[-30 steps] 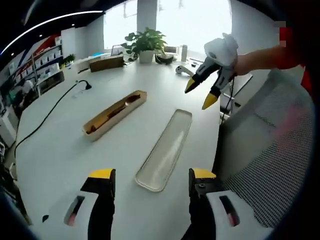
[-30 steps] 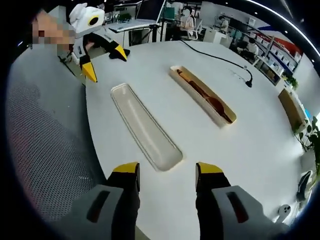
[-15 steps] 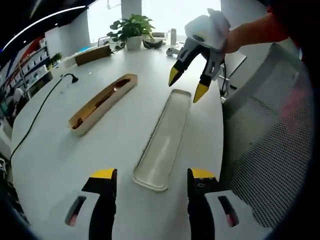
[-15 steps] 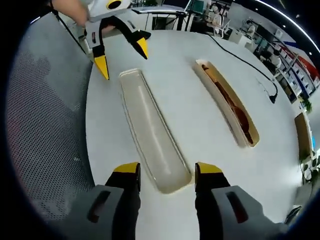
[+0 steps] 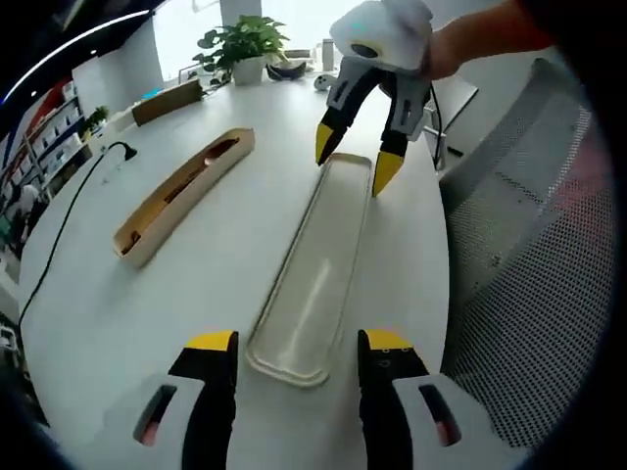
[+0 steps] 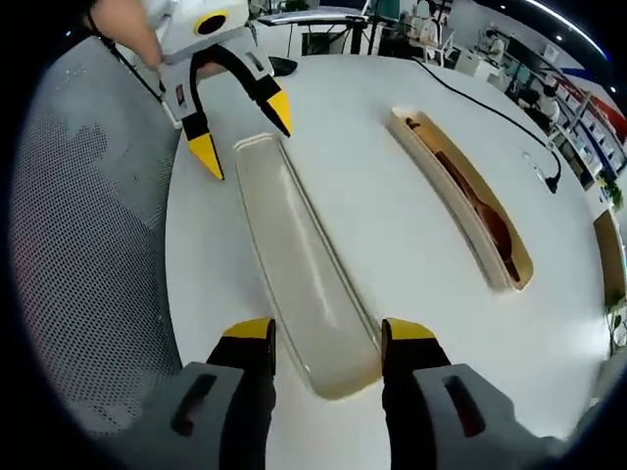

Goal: Arrange the utensils inside the cutlery case until each visible utensil rests in its matching compartment.

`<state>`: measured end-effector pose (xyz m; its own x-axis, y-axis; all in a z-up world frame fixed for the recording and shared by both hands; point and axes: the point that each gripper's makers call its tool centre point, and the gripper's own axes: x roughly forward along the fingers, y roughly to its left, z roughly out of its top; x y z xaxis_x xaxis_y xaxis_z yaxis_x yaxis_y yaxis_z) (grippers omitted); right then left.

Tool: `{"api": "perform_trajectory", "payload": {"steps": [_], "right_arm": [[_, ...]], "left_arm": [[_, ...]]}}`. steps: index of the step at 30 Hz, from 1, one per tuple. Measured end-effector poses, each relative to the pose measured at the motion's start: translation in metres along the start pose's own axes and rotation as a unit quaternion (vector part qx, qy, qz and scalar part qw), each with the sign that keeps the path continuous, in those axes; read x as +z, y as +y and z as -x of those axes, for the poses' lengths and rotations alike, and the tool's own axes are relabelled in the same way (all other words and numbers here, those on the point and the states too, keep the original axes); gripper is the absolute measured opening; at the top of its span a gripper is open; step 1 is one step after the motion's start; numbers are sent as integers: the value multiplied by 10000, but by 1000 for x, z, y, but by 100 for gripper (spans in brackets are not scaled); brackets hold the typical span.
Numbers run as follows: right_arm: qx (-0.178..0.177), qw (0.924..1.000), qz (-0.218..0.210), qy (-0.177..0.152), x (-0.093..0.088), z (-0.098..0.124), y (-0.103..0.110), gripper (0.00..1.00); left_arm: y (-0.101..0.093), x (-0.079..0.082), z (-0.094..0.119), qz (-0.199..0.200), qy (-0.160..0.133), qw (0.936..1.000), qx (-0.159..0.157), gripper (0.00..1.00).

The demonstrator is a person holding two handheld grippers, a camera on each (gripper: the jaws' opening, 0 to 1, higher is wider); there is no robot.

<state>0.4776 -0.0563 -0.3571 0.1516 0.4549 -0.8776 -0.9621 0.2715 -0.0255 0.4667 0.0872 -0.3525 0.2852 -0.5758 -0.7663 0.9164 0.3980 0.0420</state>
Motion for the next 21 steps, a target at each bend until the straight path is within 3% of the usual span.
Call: {"api": "perform_trajectory", "payload": {"steps": [2,10,14,16,19,21], "right_arm": [[10,10000,48,-38,1,1,3,41],[189,9998,55,4,2,4,7,41],[291,9995,-150,40,4,6,9,42],[384,9979,-514,19,5,7,11,41],[206,9982,-554,33,2,8,9,42],[-114,9994,-326,32,2,11,2,42]], "left_arm": [[3,-4,1,44,144,9999,60,50],[5,-2,3,316,88,9994,-53,43],[6,0,3,555,47,9984,-91,44],[6,1,3,549,43,9985,-68,44],[5,0,0,646,35,9979,-82,44],[5,0,0,604,34,9981,-84,43]]}}
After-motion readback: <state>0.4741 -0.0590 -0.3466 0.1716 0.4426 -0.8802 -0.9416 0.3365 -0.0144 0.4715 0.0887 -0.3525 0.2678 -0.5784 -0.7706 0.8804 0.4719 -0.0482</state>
